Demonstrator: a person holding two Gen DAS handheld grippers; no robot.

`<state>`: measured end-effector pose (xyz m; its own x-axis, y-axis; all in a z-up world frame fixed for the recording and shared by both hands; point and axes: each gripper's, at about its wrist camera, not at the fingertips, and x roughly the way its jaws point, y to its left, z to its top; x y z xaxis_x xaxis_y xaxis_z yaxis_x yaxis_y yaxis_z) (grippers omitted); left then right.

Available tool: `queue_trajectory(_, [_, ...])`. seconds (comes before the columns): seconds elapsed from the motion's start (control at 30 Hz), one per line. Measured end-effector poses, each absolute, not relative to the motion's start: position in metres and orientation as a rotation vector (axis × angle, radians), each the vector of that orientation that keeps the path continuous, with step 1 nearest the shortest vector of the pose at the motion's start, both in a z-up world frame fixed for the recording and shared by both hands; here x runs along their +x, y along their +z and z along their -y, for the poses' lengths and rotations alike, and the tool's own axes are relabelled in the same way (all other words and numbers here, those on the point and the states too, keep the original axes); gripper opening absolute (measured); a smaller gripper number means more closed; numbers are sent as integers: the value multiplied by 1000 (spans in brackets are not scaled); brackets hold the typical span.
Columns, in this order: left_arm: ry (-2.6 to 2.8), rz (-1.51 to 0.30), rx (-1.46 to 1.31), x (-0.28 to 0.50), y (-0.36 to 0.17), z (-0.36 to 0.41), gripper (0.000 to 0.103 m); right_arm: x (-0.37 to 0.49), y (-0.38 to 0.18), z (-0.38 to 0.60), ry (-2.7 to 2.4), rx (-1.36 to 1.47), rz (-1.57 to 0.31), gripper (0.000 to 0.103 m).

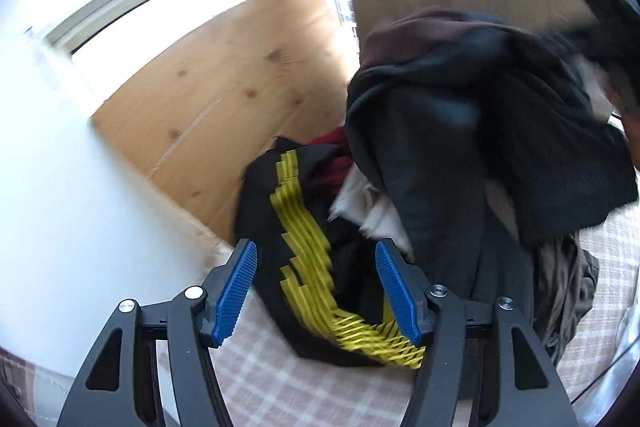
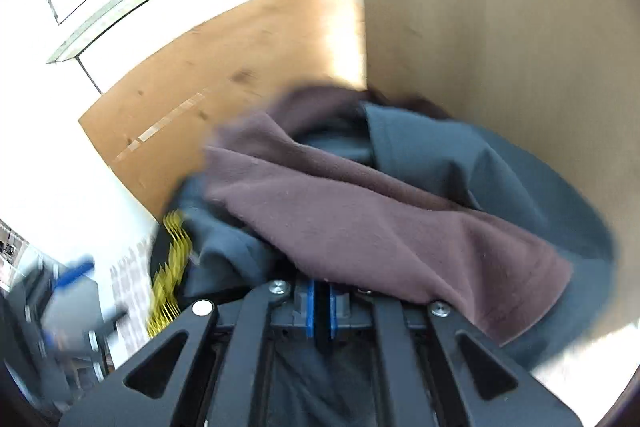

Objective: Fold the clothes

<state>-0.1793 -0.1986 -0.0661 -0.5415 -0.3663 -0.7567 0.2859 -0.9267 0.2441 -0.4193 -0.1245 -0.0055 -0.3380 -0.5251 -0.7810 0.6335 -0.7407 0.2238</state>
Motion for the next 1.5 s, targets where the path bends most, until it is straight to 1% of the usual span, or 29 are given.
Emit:
queue_trajectory(0.1, [-2430, 118, 1242, -164, -64, 210, 60, -429, 18, 174, -2054, 1157, -41, 5])
queue_trajectory(0.2, [-2395, 114, 1246, -153, -67, 226, 60, -413, 35, 189, -2002, 1198, -84, 7])
queue_trajectory(0.27, [-2382, 112, 1245, -149, -68, 233, 60, -392, 45, 177, -2004, 1201, -155, 11])
queue_trajectory(0.3, [-2382, 114, 1246, -149, -69, 234, 60, -381, 51, 172, -2005, 1203, -190, 17])
queue_trajectory(0.33, [-2382, 116, 1246, -149, -69, 236, 60, -372, 55, 166, -1996, 1215, -212, 21])
queue_trajectory(0.4, [-2386, 122, 1247, -147, -68, 236, 60, -350, 63, 137, -1981, 1244, -245, 21])
queue_trajectory(0.47, [-2408, 138, 1246, -142, -65, 227, 60, -321, 76, 89, -2025, 1240, -286, 21])
queue_trajectory(0.5, [-2423, 147, 1247, -141, -63, 221, 60, -306, 82, 61, -2057, 1230, -277, 22])
queue_trajectory(0.57, [-2476, 177, 1264, -143, -61, 199, 60, -280, 86, -5, -2145, 1249, -221, 33])
queue_trajectory(0.6, [-2505, 195, 1273, -145, -59, 187, 60, -267, 86, -39, -2193, 1265, -185, 45])
queue_trajectory(0.63, [-2538, 216, 1284, -147, -59, 172, 60, -254, 85, -74, -2252, 1290, -157, 47])
queue_trajectory(0.77, [-2712, 332, 1351, -161, -62, 94, 60, -186, 61, -231, -2529, 1481, -29, 47])
queue_trajectory(0.87, [-2833, 411, 1426, -168, -67, 27, 60, -128, 22, -327, -2664, 1701, 164, 47])
queue_trajectory(0.97, [-2934, 536, 1529, -174, -84, -48, 60, -85, -17, -403, -2706, 1842, 421, 47])
queue_trajectory(1.1, [-2984, 722, 1615, -173, -103, -122, 60, -57, -42, -427, -2701, 1799, 681, 47])
queue_trajectory(1.13, [-2996, 759, 1629, -172, -106, -136, 60, -57, -48, -423, -2693, 1784, 714, 47])
queue_trajectory(1.2, [-3012, 808, 1635, -172, -109, -152, 60, -68, -54, -399, -2691, 1771, 670, 47])
queue_trajectory(1.33, [-3007, 854, 1613, -178, -107, -151, 60, -106, -68, -359, -2711, 1783, 513, 47])
queue_trajectory(1.5, [-2998, 849, 1569, -179, -101, -131, 60, -142, -92, -353, -2753, 1903, 550, 47])
